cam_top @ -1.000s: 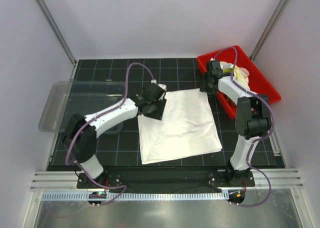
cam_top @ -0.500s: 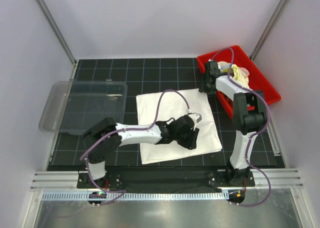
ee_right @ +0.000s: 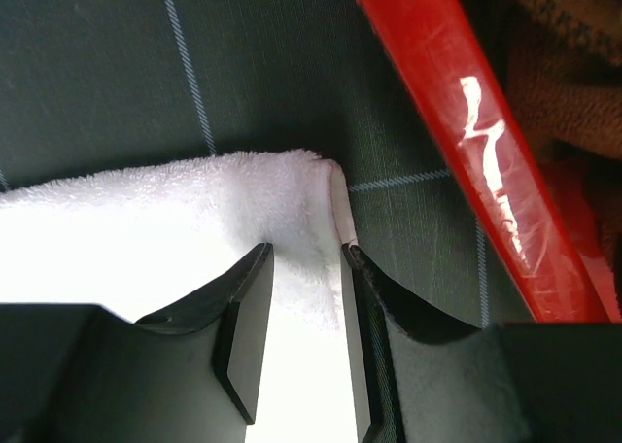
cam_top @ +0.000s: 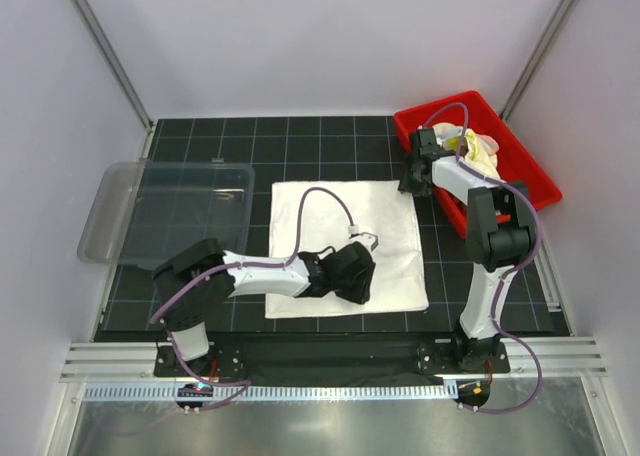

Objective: Fold and stack the towels
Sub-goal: Fold the towel

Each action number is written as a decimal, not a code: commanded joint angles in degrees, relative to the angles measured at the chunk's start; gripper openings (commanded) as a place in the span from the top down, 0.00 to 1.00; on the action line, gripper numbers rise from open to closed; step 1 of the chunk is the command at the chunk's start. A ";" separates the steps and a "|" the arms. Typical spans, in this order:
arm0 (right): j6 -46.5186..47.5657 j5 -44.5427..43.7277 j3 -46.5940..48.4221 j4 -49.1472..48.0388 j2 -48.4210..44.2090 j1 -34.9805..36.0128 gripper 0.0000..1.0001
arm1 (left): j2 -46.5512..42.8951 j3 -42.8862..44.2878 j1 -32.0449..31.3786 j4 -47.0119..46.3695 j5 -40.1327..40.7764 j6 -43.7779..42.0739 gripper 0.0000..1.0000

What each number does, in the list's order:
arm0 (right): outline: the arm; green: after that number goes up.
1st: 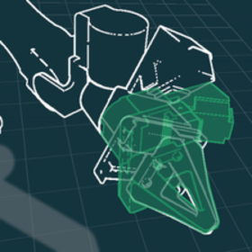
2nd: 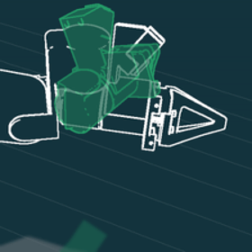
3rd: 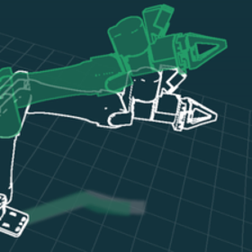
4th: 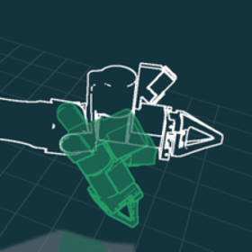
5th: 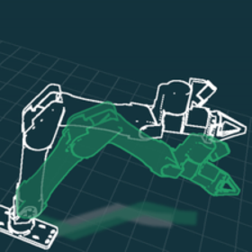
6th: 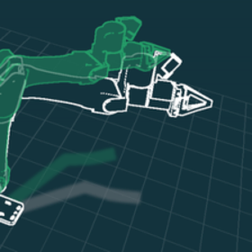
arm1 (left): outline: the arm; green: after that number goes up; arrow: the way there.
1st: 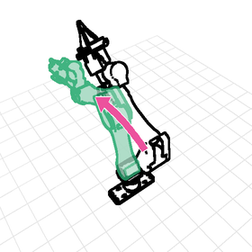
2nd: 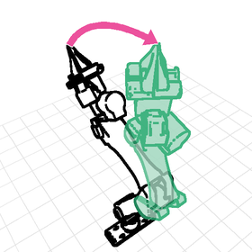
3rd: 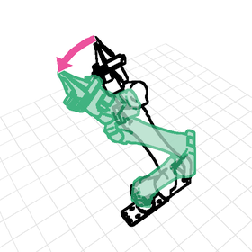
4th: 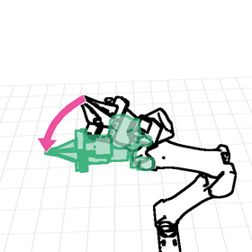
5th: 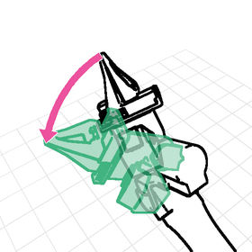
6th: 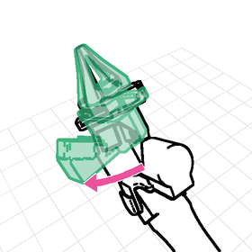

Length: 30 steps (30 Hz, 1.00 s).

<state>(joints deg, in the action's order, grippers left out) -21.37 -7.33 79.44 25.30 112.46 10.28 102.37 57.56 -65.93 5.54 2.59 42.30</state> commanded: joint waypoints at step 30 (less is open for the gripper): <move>1.06 -0.93 -1.39 -4.64 -2.87 -0.18 0.63 | 6.53 5.11 -0.60 -12.22 -10.85 5.68 0.64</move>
<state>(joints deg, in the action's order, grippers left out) -21.08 -7.35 77.45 23.73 110.08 10.28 109.10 63.20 -66.22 -3.36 -8.80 47.27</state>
